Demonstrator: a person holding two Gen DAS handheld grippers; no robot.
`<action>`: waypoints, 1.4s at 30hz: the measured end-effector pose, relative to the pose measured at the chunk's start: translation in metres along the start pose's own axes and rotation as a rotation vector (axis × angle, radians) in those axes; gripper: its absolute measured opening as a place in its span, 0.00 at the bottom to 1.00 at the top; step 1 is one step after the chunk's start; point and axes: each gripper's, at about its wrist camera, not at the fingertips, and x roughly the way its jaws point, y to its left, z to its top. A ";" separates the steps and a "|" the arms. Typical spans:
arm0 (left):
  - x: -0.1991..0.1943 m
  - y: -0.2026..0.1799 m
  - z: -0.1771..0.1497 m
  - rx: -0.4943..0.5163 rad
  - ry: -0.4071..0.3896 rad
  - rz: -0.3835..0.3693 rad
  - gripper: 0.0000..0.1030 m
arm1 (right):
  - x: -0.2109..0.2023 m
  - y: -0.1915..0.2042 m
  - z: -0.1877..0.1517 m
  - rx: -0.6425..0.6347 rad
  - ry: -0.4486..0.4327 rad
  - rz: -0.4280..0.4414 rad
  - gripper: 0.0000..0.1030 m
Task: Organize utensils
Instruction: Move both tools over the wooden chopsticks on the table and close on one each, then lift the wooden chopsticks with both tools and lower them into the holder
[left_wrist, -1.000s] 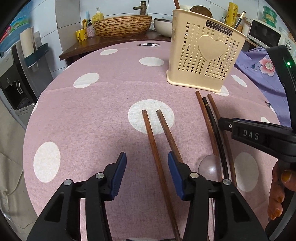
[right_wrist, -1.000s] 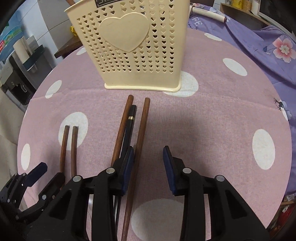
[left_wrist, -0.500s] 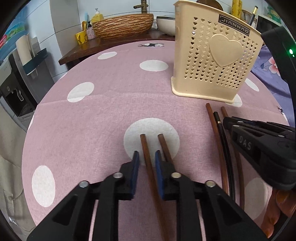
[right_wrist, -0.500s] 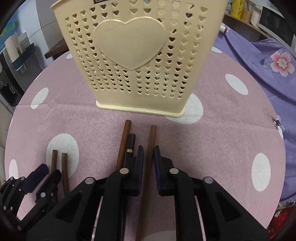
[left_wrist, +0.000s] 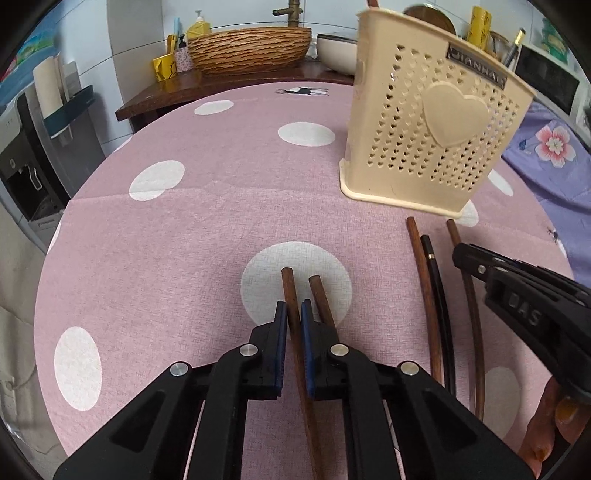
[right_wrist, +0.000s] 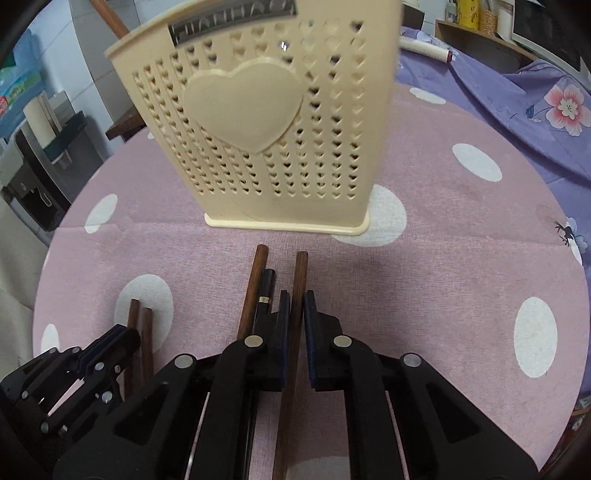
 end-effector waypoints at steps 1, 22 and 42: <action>-0.005 0.001 0.000 -0.011 -0.008 -0.012 0.07 | -0.006 -0.001 0.000 -0.003 -0.015 0.011 0.08; -0.169 0.011 0.002 0.024 -0.317 -0.195 0.06 | -0.203 -0.018 -0.018 -0.141 -0.323 0.273 0.07; -0.207 0.003 0.025 0.073 -0.427 -0.200 0.06 | -0.233 -0.013 0.006 -0.175 -0.378 0.295 0.07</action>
